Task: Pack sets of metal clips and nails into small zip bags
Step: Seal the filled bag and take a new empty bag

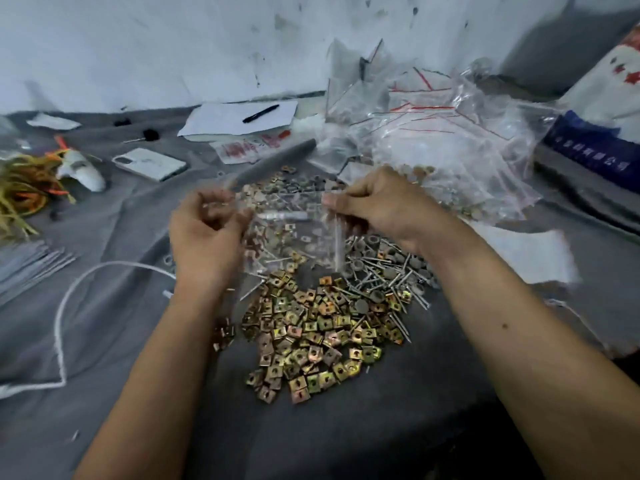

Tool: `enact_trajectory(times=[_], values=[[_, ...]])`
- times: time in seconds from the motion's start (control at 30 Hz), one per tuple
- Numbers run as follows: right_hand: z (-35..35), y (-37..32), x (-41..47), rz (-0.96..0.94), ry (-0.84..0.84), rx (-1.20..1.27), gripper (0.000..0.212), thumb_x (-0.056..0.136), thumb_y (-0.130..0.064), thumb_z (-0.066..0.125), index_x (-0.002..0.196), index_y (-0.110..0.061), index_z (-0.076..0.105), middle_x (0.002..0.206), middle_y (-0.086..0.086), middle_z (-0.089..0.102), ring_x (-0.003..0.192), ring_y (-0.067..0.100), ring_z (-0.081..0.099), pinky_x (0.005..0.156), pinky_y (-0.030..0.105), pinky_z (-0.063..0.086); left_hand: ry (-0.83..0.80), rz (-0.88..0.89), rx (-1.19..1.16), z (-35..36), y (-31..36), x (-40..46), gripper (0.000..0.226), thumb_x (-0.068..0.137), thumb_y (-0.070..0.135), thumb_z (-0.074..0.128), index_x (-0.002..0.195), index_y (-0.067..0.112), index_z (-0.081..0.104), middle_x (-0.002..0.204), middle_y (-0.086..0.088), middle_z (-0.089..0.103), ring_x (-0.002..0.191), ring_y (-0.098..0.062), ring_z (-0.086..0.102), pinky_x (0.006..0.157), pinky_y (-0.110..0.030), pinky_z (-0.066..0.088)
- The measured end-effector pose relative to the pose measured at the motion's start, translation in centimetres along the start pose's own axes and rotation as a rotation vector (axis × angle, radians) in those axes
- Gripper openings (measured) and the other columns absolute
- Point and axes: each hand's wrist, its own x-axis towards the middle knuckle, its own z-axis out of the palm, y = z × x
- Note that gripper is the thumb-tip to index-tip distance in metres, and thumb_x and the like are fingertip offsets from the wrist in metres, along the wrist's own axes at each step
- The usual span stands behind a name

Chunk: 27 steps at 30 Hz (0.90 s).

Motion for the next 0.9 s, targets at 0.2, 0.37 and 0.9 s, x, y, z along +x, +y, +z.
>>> enact_trajectory(times=[0.2, 0.37, 0.9], values=[[3.0, 1.4, 1.9, -0.029, -0.248, 0.196, 0.013, 0.084, -0.016, 0.070, 0.090, -0.007, 0.078, 0.077, 0.011, 0.072, 0.069, 0.017, 0.066, 0.067, 0.026, 0.059, 0.157, 0.152, 0.421, -1.2, -2.1, 0.2, 0.016, 0.091, 0.007, 0.071, 0.101, 0.014, 0.062, 0.092, -0.004, 0.067, 0.087, -0.022, 0.065, 0.082, -0.040, 0.054], [3.2, 2.7, 2.7, -0.133, -0.105, 0.190, 0.013, 0.075, -0.025, 0.075, 0.079, -0.013, 0.080, 0.074, 0.008, 0.074, 0.060, 0.010, 0.065, 0.054, 0.020, 0.056, 0.263, 0.497, 0.685, 2.0, -0.9, -1.6, 0.034, 0.091, 0.023, 0.072, 0.117, 0.006, 0.059, 0.113, -0.011, 0.060, 0.105, -0.024, 0.051, 0.090, -0.024, 0.034], [4.6, 4.7, 3.4, -0.244, 0.080, 0.200, 0.064, 0.062, -0.061, 0.084, 0.078, 0.000, 0.072, 0.073, 0.015, 0.072, 0.058, 0.019, 0.065, 0.053, 0.031, 0.056, -0.328, 0.088, 0.027, 3.4, -1.7, -2.4, 0.006, 0.088, 0.006, 0.080, 0.092, 0.002, 0.078, 0.084, -0.008, 0.079, 0.078, -0.024, 0.078, 0.076, -0.042, 0.065]])
